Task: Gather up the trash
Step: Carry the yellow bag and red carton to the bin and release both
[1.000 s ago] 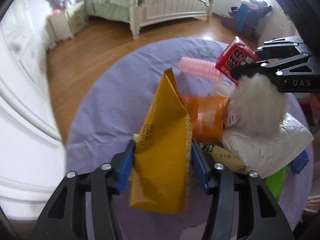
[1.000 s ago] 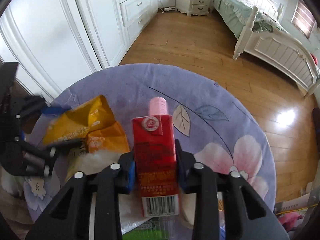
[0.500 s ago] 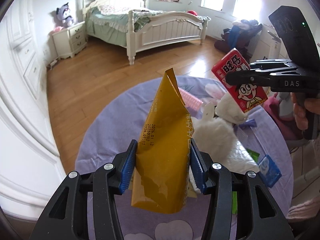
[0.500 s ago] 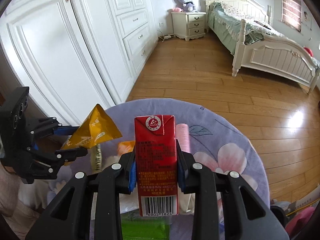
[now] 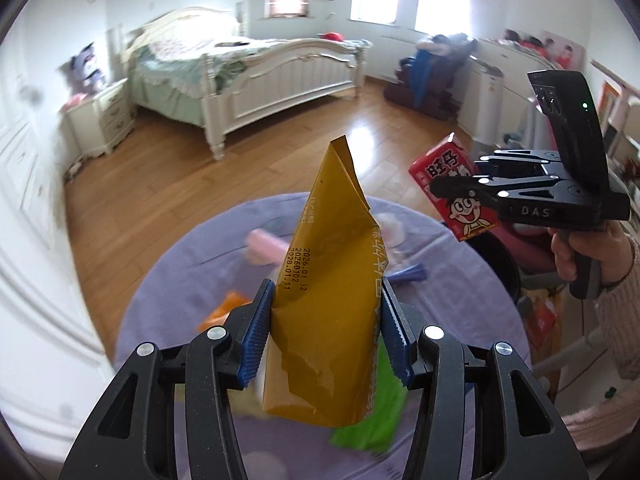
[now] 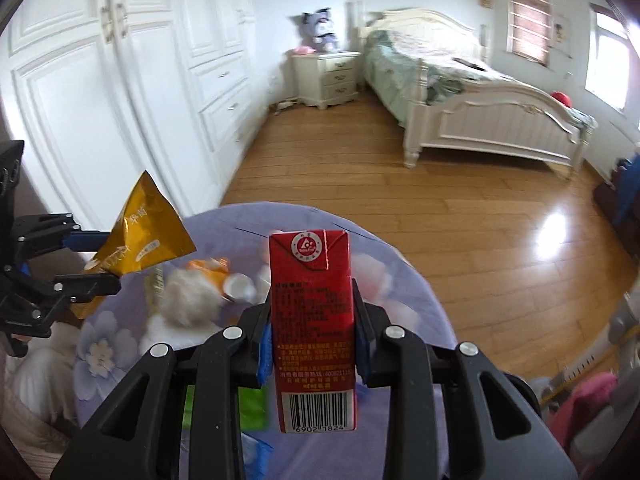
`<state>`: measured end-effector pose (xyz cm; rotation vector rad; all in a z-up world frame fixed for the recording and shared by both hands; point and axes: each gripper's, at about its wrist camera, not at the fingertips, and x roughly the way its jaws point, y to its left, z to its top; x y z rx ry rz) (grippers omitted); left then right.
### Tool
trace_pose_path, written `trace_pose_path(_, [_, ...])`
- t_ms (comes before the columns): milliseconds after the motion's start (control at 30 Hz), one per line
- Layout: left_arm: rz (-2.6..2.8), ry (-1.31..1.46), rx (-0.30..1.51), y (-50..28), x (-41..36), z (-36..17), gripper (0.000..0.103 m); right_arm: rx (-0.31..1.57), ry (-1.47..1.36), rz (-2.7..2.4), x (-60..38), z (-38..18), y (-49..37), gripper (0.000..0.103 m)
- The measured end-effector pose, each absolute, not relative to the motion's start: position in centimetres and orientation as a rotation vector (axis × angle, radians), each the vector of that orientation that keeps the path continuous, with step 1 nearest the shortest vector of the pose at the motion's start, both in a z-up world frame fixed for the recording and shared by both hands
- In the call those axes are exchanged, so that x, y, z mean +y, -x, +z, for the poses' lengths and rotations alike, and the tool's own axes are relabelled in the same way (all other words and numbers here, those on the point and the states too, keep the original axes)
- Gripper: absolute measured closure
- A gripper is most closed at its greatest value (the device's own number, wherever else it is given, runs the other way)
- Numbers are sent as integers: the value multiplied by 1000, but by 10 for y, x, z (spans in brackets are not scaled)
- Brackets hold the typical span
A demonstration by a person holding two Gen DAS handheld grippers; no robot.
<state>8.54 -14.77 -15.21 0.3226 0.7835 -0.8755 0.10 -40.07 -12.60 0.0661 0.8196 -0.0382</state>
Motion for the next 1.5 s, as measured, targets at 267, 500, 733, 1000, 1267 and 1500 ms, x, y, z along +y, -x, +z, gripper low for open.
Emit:
trace_pose_path(267, [-1061,-412,774,-53,-293,-192,52,891,-117,-359,-488,-163,69,72])
trace_pose_path(500, [-1160,-462,793,-22,-402,-231,52,957,-177,-524,-535,-202,96,72])
trace_pose_path(733, [-1158,-466,846,-21,-469,-256,52,989,-212,-593,-562,-226,110,72])
trace_pose_path(1000, [-1110,-517,881,-23,-497,-279,48,1037,-244,-668,-586,-241,106,69])
trace_pose_path(1267, [-1123,-460,869,-23,-483,-269,28,1002,-211,-708,-578,-225,106,23])
trace_pose_path(1500, [-1001,-394,774,-35,-378,-224,28,925,-198,-455,-524,-189,74,23])
